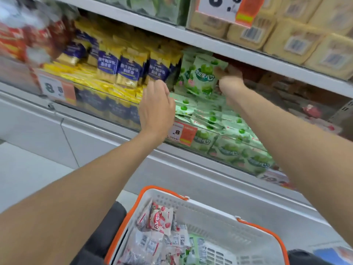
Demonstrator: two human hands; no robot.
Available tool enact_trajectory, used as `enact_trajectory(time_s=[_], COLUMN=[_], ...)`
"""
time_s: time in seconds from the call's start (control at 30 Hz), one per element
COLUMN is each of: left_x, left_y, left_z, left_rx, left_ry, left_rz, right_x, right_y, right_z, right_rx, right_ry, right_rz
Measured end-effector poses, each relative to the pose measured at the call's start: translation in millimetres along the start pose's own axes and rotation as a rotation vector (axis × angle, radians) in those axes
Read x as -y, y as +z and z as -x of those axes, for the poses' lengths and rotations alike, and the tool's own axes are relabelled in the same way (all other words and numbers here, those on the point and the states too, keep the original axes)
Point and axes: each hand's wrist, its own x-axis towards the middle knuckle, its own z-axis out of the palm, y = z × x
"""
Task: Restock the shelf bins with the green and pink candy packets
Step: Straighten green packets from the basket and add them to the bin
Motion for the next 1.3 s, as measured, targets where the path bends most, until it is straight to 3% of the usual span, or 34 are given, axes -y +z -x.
enact_trajectory(time_s=[0.13, 0.33, 0.53, 1.03, 1.13, 1.3], left_x=[10.7, 12.2, 12.6, 10.0, 5.9, -19.8], left_y=[6.4, 14.0, 14.0, 12.0, 7.1, -5.1], left_z=[1.6, 5.4, 4.6, 5.8, 9.3, 43.2], left_rx=[-0.031, -0.103, -0.100, -0.081, -0.073, 0.042], left_ry=[0.084, 0.081, 0.085, 0.068, 0.043, 0.005], left_rz=[-0.001, 0.023, 0.020, 0.025, 0.029, 0.200], right_x=[3.5, -12.6, -15.6, -14.0, -10.9, -34.8], right_y=[39.7, 61.8, 65.5, 50.1, 28.8, -11.9], right_z=[-16.5, -18.7, -17.0, 0.5, 27.2, 90.5], right_rx=[-0.061, -0.042, -0.100, 0.007, 0.014, -0.001], right_ry=[-0.030, 0.168, 0.086, 0.093, -0.048, -0.475], right_rz=[0.117, 0.179, 0.091, 0.217, 0.344, 0.457])
